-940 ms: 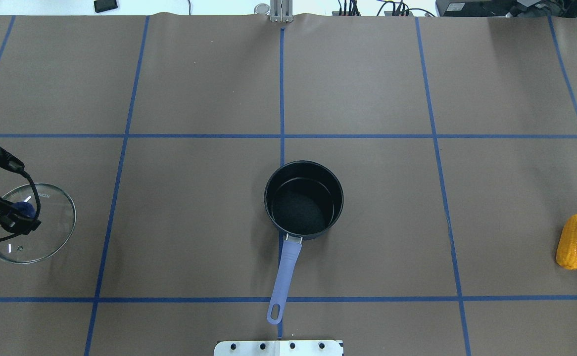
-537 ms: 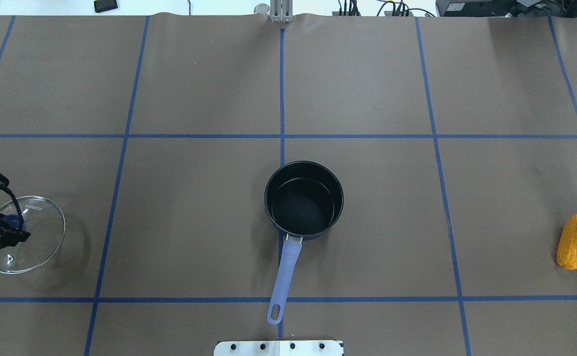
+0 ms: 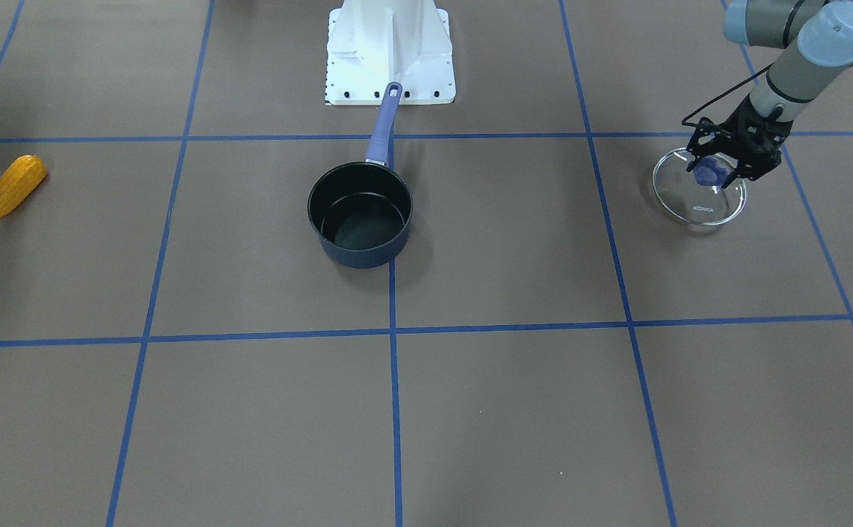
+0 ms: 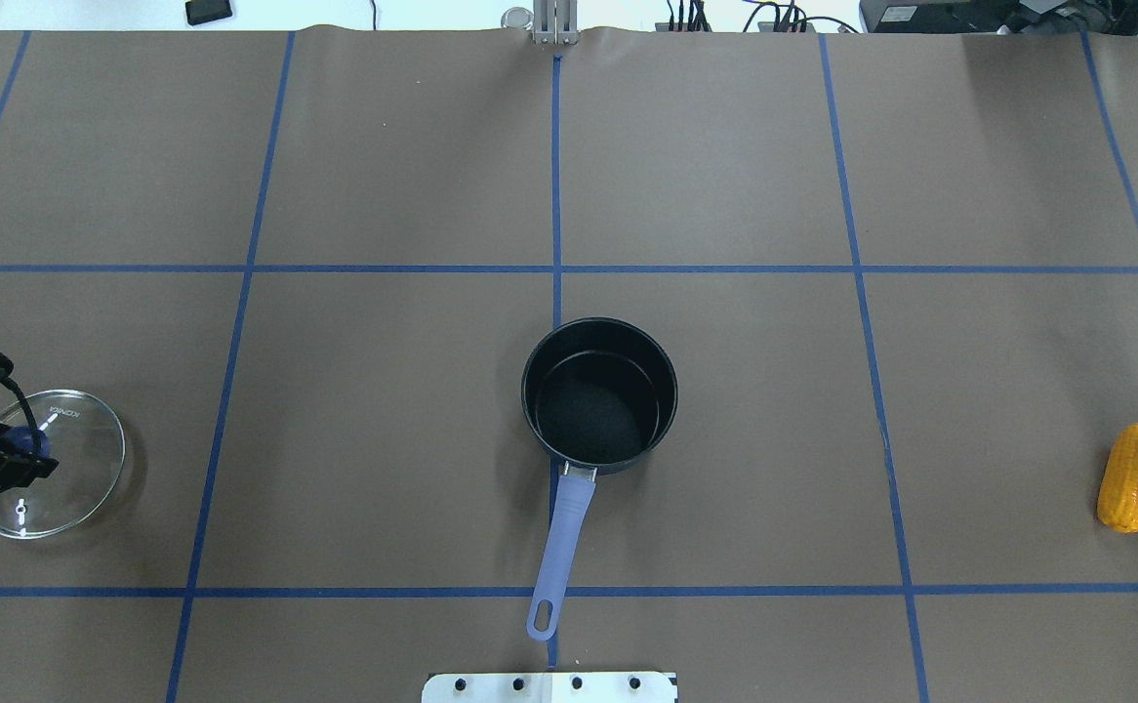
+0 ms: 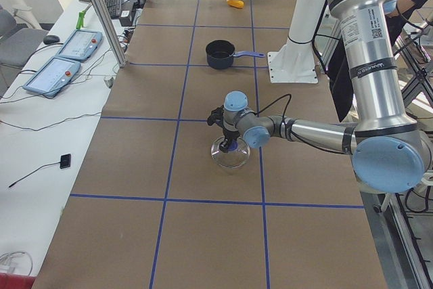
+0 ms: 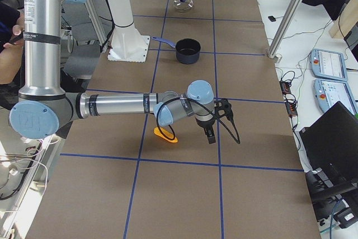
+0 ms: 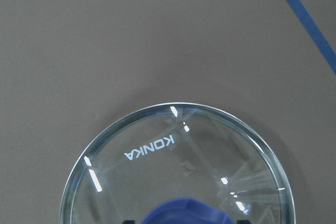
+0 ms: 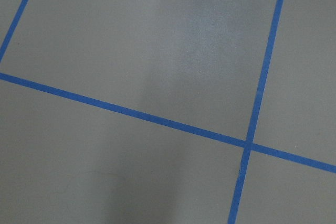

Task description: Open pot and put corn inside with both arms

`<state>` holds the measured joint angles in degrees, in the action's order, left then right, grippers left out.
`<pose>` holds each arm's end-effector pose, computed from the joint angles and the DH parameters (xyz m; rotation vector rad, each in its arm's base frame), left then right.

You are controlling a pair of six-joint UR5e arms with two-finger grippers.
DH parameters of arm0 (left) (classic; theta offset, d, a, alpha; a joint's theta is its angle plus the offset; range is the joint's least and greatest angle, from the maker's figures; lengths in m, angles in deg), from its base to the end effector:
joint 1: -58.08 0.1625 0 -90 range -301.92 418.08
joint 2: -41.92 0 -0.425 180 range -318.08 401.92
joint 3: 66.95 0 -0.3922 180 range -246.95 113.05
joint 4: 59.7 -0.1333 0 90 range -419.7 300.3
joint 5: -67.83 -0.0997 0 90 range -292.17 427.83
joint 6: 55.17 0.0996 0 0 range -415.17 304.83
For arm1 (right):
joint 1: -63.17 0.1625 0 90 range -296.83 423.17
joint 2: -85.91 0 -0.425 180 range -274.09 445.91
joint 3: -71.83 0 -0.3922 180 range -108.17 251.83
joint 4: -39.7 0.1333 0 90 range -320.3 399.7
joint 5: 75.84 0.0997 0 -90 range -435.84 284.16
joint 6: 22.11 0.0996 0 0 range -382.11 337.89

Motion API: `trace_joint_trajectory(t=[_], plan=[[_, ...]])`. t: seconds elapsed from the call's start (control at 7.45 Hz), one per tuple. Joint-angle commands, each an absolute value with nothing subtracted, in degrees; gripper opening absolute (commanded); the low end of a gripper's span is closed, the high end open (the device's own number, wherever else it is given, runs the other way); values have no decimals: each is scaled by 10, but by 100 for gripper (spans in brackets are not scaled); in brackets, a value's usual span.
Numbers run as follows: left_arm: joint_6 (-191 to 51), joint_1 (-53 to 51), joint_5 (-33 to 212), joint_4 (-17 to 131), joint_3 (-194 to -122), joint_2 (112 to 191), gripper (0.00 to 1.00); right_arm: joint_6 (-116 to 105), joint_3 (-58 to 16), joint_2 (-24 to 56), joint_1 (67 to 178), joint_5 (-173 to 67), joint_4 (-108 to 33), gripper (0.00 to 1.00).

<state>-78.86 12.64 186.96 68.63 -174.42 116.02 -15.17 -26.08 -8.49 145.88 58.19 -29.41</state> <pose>0.2258 -0.3502 0.5633 0.2934 0.7941 0.5194 0.0027 -0.4835 0.5863 0.3078 -0.8009 -0.1693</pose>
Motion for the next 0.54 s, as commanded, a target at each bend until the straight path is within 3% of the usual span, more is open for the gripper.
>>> trace_joint_trajectory(t=[0.0, 0.27, 0.4], plan=[[-795, 119, 1867, 688, -1747, 1159, 98, -152, -261, -85, 1459, 582, -295, 100], [-793, 35, 1902, 677, -1750, 1166, 98, -152, -262, -85, 1459, 582, -295, 100], [-781, -61, 1975, 650, -1746, 1168, 98, -152, -263, -85, 1459, 582, -294, 100]])
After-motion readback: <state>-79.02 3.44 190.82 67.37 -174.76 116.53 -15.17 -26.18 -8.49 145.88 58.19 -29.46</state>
